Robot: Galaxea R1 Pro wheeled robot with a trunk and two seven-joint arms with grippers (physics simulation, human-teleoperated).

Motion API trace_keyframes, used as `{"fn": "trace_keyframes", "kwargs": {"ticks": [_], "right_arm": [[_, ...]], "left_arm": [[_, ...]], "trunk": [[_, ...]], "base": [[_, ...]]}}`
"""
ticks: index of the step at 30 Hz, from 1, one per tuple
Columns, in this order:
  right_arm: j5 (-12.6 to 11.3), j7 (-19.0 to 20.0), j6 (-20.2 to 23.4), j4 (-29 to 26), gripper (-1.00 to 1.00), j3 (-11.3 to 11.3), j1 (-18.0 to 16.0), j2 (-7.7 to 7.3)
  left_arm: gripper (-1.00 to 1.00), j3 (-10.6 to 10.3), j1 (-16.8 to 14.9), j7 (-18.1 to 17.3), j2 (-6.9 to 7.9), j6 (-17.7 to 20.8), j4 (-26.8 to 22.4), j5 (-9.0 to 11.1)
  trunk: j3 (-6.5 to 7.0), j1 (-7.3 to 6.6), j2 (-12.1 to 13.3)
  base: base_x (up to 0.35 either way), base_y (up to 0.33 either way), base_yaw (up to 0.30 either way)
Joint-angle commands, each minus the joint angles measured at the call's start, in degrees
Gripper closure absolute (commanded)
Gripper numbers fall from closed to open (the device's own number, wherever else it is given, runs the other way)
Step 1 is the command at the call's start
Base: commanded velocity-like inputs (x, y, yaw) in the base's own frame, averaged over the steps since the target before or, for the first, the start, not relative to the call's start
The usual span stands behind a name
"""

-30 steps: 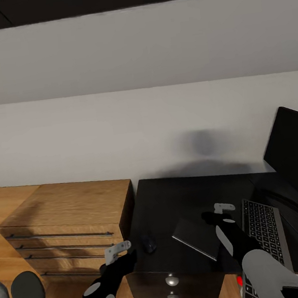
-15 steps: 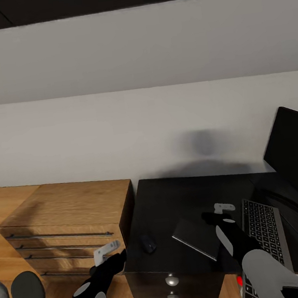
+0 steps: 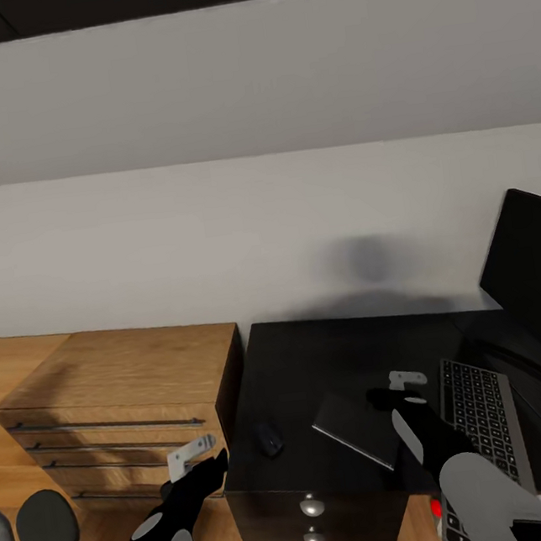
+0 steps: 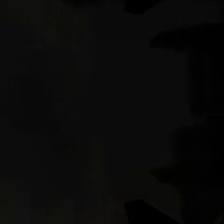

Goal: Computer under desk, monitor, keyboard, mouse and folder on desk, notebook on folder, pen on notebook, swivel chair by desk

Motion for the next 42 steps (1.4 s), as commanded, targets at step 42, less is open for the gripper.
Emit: {"fn": "trace_keyframes", "kwargs": {"ticks": [42], "right_arm": [[0.23,-0.09,0.62,-0.12,-1.0,-0.16,-0.04,0.13]], "left_arm": [[-1.0,0.29,-0.04,0.49,0.01,0.2,-0.07,0.6]], "trunk": [[-1.32,1.54,-2.86]], "base": [[-0.039,0.0,0.0]]}}
